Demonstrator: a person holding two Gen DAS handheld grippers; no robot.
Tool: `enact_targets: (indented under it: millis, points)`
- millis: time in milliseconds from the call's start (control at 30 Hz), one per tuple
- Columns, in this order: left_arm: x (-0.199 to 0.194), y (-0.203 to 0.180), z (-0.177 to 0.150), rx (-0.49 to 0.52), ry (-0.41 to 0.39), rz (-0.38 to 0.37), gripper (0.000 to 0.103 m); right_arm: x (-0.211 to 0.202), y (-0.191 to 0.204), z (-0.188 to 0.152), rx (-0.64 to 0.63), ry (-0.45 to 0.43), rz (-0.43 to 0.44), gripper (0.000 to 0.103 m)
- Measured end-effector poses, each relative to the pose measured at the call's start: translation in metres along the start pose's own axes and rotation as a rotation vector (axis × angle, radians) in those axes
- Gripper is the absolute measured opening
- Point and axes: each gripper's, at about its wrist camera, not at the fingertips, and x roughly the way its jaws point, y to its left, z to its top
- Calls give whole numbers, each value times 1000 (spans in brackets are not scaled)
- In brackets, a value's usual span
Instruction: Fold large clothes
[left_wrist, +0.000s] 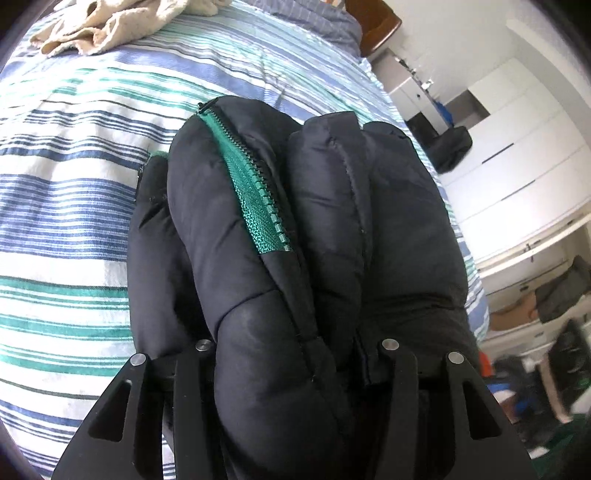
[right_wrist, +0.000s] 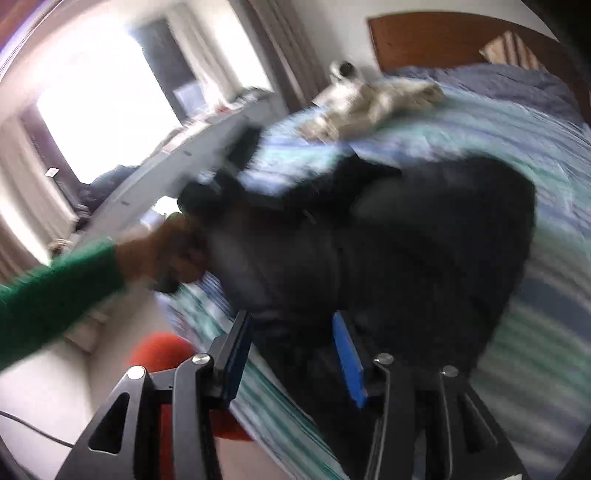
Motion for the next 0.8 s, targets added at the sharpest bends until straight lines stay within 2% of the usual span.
enact_targets:
  millis: [67, 300, 400, 533, 667, 800]
  points:
    - [0, 0, -3, 9, -9, 9, 48, 15, -10, -7, 59, 12, 9, 42]
    - [4, 0, -15, 16, -54, 22, 50, 31, -5, -33, -27, -67, -62, 42]
    - [3, -1, -17, -5, -56, 26, 50, 29, -2, -30, -45, -58, -77, 42]
    - [-9, -2, -14, -40, -15, 25, 56, -1, 4, -9, -12, -14, -63, 44]
    - [-24, 0, -18, -48, -11, 8, 65, -46, 24, 18, -40, -159, -35, 44]
    - [-45, 6, -24, -82, -28, -41, 65, -36, 46, 62, -123, -171, 25, 44]
